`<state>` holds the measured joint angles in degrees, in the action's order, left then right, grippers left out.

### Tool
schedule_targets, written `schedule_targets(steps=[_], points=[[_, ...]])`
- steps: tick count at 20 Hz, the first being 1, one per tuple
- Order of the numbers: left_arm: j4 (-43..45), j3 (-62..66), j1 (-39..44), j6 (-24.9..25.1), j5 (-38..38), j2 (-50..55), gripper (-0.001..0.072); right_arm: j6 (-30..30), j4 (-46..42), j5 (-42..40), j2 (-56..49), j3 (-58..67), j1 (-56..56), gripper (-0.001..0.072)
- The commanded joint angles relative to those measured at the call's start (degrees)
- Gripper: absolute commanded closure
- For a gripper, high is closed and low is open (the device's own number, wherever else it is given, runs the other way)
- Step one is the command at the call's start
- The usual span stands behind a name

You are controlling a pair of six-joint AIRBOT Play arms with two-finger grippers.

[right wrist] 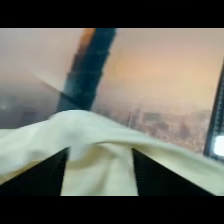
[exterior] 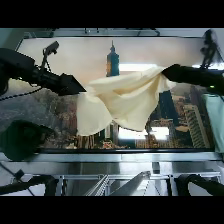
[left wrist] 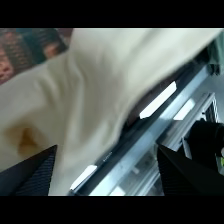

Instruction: Fold the shirts.

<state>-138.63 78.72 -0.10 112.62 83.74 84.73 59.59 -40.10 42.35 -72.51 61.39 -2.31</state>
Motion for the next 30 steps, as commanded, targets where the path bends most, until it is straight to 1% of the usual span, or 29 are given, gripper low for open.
schedule_targets(steps=[1,3,5,7,8,10,12,14,17,19,21,23,26,30], points=[[-0.57,3.21,-4.55,-0.44,-0.96,10.95,-0.0013,-1.09,-0.70,-1.40,-16.17,3.74,-1.99,0.0202],[-0.57,6.80,-8.72,-2.21,3.02,13.77,-0.0013,-0.94,-0.70,6.34,-17.73,5.49,-6.03,0.0203],[-0.55,6.38,-12.55,-3.19,4.79,13.57,-0.0013,0.00,-0.72,15.10,-16.68,5.49,-10.97,0.0203],[-0.37,0.39,-14.71,-2.91,4.76,10.80,-0.0013,0.42,-0.70,24.44,-15.63,3.48,-15.06,0.0207],[-0.35,-4.57,-15.41,-1.70,4.42,8.68,-0.0013,0.42,-0.70,26.62,-14.97,0.79,-16.35,0.0242],[-0.44,-15.34,-15.76,-0.70,2.38,4.39,-0.0013,0.37,-0.70,25.33,-13.44,-6.01,-17.75,0.0242],[-0.57,-25.77,-15.26,-0.55,-0.70,-0.24,-0.0013,-0.48,-0.68,20.20,-12.87,-10.99,-18.16,0.0242],[-0.59,-33.27,-14.19,-0.57,-4.13,-4.11,-0.0013,-0.33,-0.31,17.97,-12.90,-12.26,-18.14,0.0242],[-1.03,-41.38,-12.26,-0.61,-9.25,-8.83,-0.0013,-0.04,2.05,17.90,-12.87,-12.26,-18.18,0.0241],[-1.03,-45.24,-10.58,-1.27,-16.68,-10.67,-0.0013,-1.40,4.61,17.97,-12.87,-12.26,-17.81,0.0241],[-1.07,-47.12,-10.03,-1.99,-24.70,-10.84,-0.0013,-2.89,7.10,18.60,-12.87,-12.26,-17.00,0.0241],[-1.79,-46.21,-10.03,-2.51,-28.70,-10.84,-0.0013,-3.76,8.63,19.26,-12.87,-12.26,-16.46,0.0241],[-4.76,-43.30,-9.35,-1.95,-30.16,-9.53,-0.0004,-4.35,8.92,19.17,-12.87,-12.26,-15.78,0.0241],[-5.64,-40.59,-3.30,-1.53,-29.73,-0.76,-0.0004,-4.35,9.51,19.15,-12.87,-12.24,-15.76,0.0241]])
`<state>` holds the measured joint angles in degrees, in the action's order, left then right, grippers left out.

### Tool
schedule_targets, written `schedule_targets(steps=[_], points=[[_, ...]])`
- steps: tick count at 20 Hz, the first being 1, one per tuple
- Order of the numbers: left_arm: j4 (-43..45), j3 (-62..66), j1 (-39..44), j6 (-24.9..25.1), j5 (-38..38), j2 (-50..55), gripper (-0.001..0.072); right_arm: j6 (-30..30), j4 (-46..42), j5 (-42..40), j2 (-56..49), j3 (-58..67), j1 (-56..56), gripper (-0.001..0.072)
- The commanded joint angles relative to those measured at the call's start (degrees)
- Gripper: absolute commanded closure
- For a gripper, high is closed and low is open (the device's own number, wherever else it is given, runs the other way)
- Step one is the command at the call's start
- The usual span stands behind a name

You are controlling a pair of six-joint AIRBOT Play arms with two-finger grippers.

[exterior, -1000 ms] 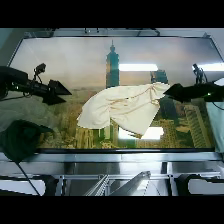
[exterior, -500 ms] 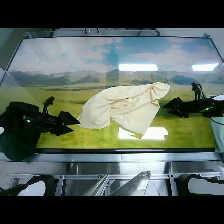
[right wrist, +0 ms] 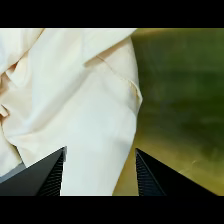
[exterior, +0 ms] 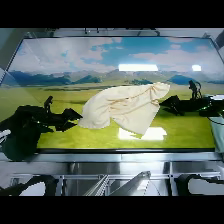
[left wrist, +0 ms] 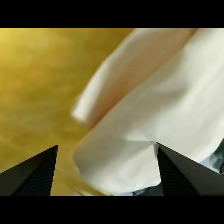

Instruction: Fold the shirts.

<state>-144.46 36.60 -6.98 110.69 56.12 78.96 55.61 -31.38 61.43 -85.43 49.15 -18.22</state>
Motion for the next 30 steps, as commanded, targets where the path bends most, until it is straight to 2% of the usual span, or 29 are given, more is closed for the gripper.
schedule_targets(steps=[1,2,3,5,7,12,19,20,21,22,28,30], points=[[-0.26,2.14,5.09,0.44,-1.79,7.04,-0.0002,-0.37,0.79,0.09,0.04,0.00,0.15,0.0241],[-1.75,3.21,6.21,1.60,-1.09,8.61,0.0243,-0.37,0.79,0.09,0.07,0.00,0.11,0.0241],[-2.54,4.39,6.86,1.81,-0.59,9.66,0.0415,-0.37,0.79,0.07,0.07,0.00,0.09,0.0241],[-2.54,6.27,7.06,2.56,1.25,10.36,0.0421,-0.37,0.79,0.04,0.07,0.04,0.07,0.0241],[-2.56,6.99,5.68,3.34,3.80,9.81,0.0685,-0.07,0.79,-1.22,0.07,0.09,-0.28,0.0241],[-2.47,6.86,-0.61,4.00,9.49,8.37,0.0684,5.20,0.20,-8.68,-2.51,5.84,-2.89,0.0242],[-2.49,6.86,-1.86,4.00,10.60,8.37,0.0684,15.43,0.59,-11.08,-16.87,17.27,1.03,0.0245],[-2.45,6.86,-1.86,4.00,10.82,8.35,0.0684,16.50,0.59,-10.99,-18.32,18.03,2.03,0.0292],[-2.43,6.86,-1.86,4.00,11.28,8.35,0.0683,17.31,0.76,-10.86,-19.23,18.49,3.15,0.0337],[-2.25,6.86,-1.86,4.02,11.58,8.35,0.0684,17.29,1.09,-11.10,-19.47,18.78,4.22,0.0353],[-2.21,6.86,-1.86,4.00,10.95,8.37,0.0684,17.00,9.18,-12.20,-21.09,21.75,7.76,0.0359],[-2.38,6.88,-1.86,4.00,10.08,8.35,0.0684,12.87,15.02,-11.21,-21.70,22.40,8.07,0.0601]])
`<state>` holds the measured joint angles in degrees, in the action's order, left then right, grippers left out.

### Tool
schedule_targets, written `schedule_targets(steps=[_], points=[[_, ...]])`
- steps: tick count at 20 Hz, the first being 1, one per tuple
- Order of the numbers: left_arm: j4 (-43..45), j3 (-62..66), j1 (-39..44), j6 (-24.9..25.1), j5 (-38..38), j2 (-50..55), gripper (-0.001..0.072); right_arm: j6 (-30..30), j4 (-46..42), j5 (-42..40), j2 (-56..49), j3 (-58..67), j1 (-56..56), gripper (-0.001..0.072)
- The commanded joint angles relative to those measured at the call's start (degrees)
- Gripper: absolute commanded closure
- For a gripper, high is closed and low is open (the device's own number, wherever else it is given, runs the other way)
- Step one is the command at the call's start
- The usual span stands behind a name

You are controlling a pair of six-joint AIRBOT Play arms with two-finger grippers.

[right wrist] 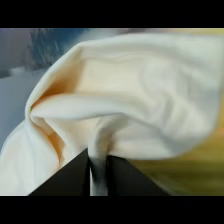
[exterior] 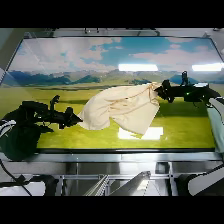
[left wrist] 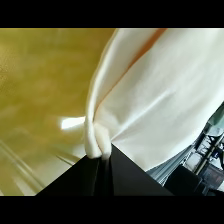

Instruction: Fold the shirts.

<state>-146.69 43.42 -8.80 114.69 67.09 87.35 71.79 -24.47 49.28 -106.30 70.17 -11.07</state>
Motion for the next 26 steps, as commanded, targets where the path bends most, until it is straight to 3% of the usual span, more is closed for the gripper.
schedule_targets(steps=[1,3,5,9,13,18,21,24,26], points=[[-0.50,0.11,-0.07,0.00,-1.16,-0.04,0.0684,-6.19,11.26,2.03,-0.87,1.70,0.92,0.0691],[-0.59,2.78,-0.20,0.02,2.25,-0.07,0.0684,-10.45,16.96,7.56,-0.44,3.41,0.35,0.0694],[-4.79,8.17,-1.25,2.56,12.94,-1.73,0.0684,-14.40,21.14,15.56,3.43,5.07,-0.87,0.0694],[-11.65,20.79,-5.05,2.60,32.33,-15.43,0.0684,-15.28,20.61,24.04,24.90,5.73,-7.93,0.0694],[-20.48,34.88,-9.27,2.23,37.94,-32.81,0.0683,-15.26,20.09,26.05,52.72,5.73,-16.26,0.0694],[-21.29,58.07,-17.79,0.70,35.01,-42.27,0.0683,-15.30,17.59,16.46,77.70,6.32,-24.94,0.0694],[-20.96,63.01,-20.76,0.74,33.83,-40.92,0.0683,-15.61,11.15,12.59,78.71,7.52,-27.06,0.0694],[-20.96,54.18,-20.72,-1.38,33.35,-35.43,0.0683,-14.60,12.63,21.33,66.16,6.86,-24.41,0.0694],[-20.94,42.93,-20.57,-1.70,32.74,-30.84,0.0683,-14.86,9.14,22.25,55.58,4.90,-15.96,0.0694]])
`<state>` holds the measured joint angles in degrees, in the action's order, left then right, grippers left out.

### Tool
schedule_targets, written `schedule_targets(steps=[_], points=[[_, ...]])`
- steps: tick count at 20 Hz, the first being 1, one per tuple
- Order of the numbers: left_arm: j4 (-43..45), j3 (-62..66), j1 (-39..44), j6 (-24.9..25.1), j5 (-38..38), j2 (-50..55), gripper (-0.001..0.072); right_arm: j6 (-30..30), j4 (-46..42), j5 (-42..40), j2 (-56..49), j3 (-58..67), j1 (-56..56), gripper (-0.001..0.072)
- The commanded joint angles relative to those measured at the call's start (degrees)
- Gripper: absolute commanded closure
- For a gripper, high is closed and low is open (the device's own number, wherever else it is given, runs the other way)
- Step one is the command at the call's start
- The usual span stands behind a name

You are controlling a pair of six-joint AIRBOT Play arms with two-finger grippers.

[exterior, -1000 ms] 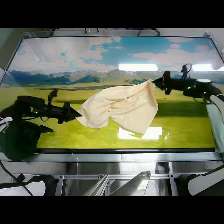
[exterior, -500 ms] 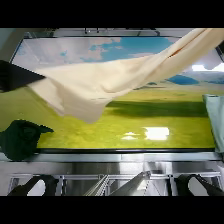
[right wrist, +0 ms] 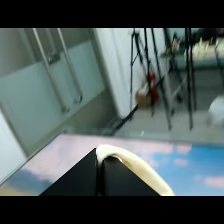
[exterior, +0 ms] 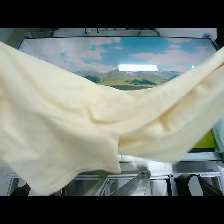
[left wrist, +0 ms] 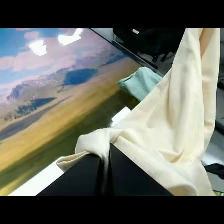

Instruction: Fold the shirts.

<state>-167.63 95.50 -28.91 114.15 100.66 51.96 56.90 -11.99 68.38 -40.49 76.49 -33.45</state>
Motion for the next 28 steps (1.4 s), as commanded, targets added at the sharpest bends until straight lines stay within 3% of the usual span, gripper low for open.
schedule_targets(steps=[1,3,5,7,8,10,12,14,19,20,22,23,25,28], points=[[0.07,-15.19,0.39,-1.09,-1.77,6.88,0.0683,0.02,-7.82,2.32,-16.06,-2.38,12.04,0.0694],[0.13,-26.97,3.48,0.52,-5.33,12.59,0.0683,0.04,-15.93,0.15,-28.59,-2.82,22.62,0.0694],[0.15,-35.89,8.28,3.69,-12.61,20.41,0.0651,-0.13,-17.75,-5.44,-40.46,-2.80,29.38,0.0694],[0.09,-39.67,12.28,6.40,-18.60,29.51,0.0229,-0.11,-17.31,-13.29,-51.06,-2.19,32.81,0.0693],[0.07,-39.82,13.49,6.47,-20.63,34.64,0.0108,-0.09,-17.33,-16.87,-55.67,-1.22,33.27,0.0693],[-0.02,-36.30,13.81,6.51,-20.87,43.91,0.0105,0.11,-17.16,-19.50,-61.90,1.75,32.52,0.0680],[-0.04,-31.15,12.48,6.47,-18.21,48.70,0.0106,0.15,-17.18,-17.33,-63.17,4.17,30.14,0.0299],[0.17,-26.49,10.10,6.47,-13.77,49.35,0.0106,0.20,-17.97,-12.22,-61.16,4.92,26.53,0.0294],[8.09,-22.58,4.90,6.43,-8.85,42.23,0.0106,10.01,-25.57,3.15,-56.59,2.82,17.57,0.0304],[10.56,-23.04,4.28,6.43,-9.07,40.46,0.0106,10.69,-25.57,4.11,-55.98,0.44,16.79,0.0379],[13.03,-25.66,3.41,6.43,-9.18,36.92,0.0106,10.80,-25.57,2.67,-54.51,-6.43,16.24,0.0374],[13.60,-27.82,3.17,6.45,-9.20,35.12,0.0106,10.78,-25.57,1.03,-54.27,-9.92,16.31,0.0355],[13.62,-32.74,2.80,6.43,-9.18,32.24,0.0106,10.80,-25.44,-3.85,-54.90,-14.58,16.44,0.0137],[13.62,-40.92,2.82,6.45,-9.25,28.87,0.0106,10.49,-22.27,-8.31,-57.46,-15.26,17.22,0.0124]])
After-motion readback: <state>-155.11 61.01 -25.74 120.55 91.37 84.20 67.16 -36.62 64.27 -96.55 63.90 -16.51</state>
